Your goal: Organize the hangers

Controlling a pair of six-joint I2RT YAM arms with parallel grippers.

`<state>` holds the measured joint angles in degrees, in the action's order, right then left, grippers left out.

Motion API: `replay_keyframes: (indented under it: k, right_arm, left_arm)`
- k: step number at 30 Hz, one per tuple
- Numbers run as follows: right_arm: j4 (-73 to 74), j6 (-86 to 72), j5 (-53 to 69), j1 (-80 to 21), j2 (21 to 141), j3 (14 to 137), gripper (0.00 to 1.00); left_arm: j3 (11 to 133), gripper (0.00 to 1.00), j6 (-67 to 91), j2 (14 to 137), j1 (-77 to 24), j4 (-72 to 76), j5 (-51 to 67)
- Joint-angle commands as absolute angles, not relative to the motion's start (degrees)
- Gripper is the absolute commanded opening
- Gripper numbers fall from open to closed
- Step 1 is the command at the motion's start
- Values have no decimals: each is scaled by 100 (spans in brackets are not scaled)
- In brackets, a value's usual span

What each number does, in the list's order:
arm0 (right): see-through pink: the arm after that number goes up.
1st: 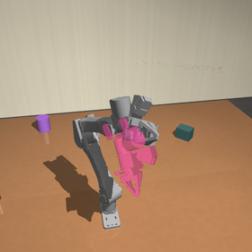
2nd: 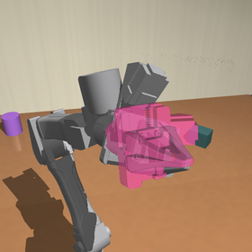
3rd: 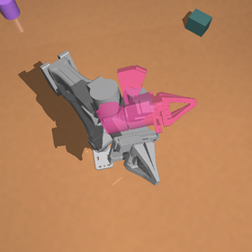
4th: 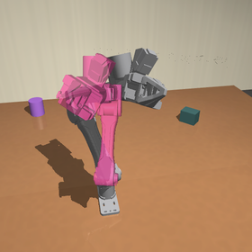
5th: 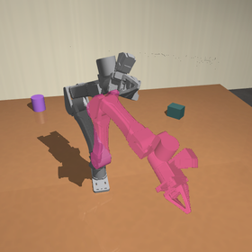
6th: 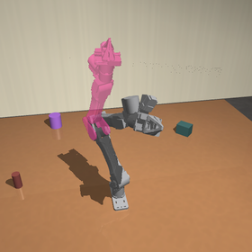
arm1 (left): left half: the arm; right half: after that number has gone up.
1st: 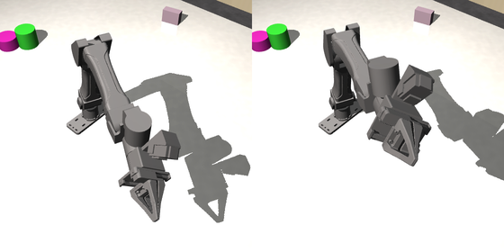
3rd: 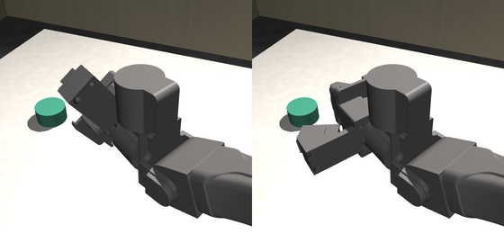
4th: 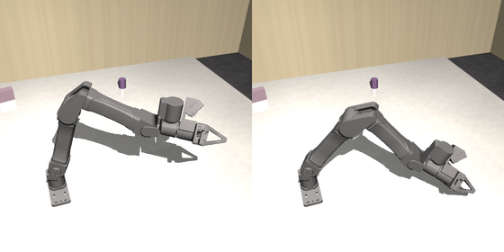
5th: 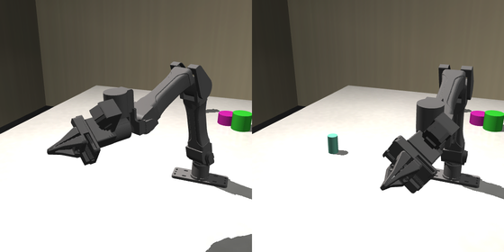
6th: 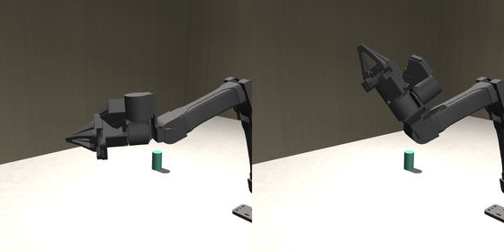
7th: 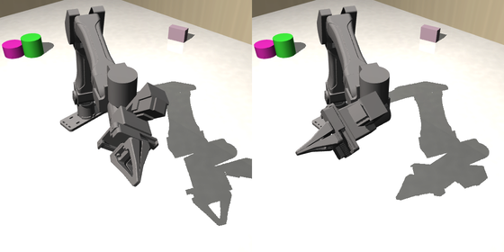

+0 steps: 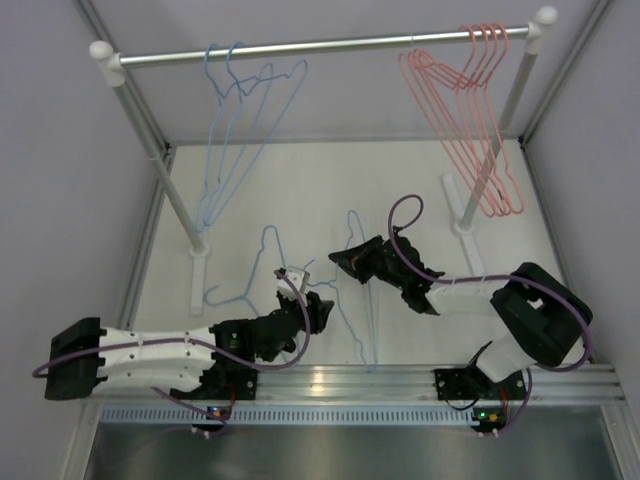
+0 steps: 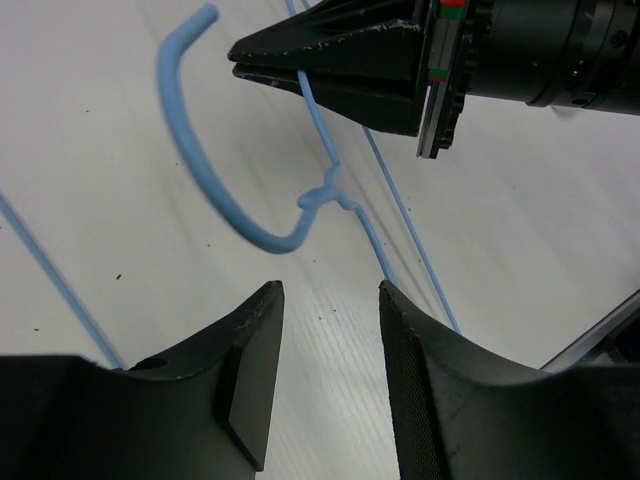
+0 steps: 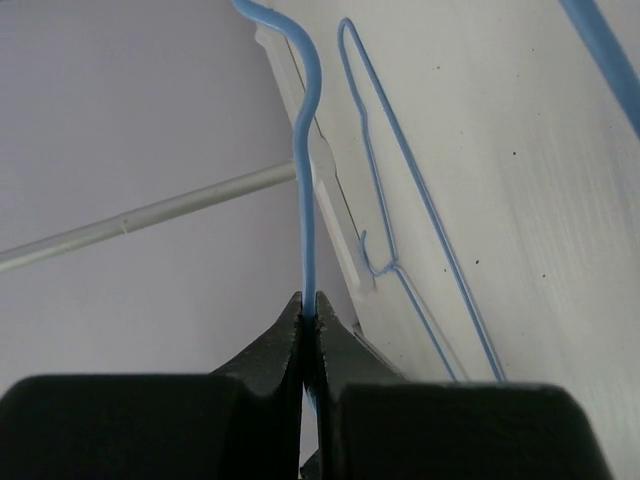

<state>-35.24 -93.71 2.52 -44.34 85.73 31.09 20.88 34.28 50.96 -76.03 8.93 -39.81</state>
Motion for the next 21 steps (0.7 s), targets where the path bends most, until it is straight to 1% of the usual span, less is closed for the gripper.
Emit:
replay_keyframes:
  k: [1,9,16,21]
  right_arm:
    - [-4289,-9589,290,-4386,8666,3155,0]
    - [-4262,-9870,290,-4377,8728,3445,0]
    - [-4535,-10326,194,-4386,8736,3428,0]
    - [-4676,-10512,150,-4386,8640,3445,0]
  left_arm:
    - [1960,48,3375,5247,-7760,1704,-3955]
    - [1819,51,3217,5642,-8095,2645,-4008]
    - [1969,53,3182,6205,-8165,2997,-4008]
    - [2004,52,3252,6477,-8270,3093,-4359]
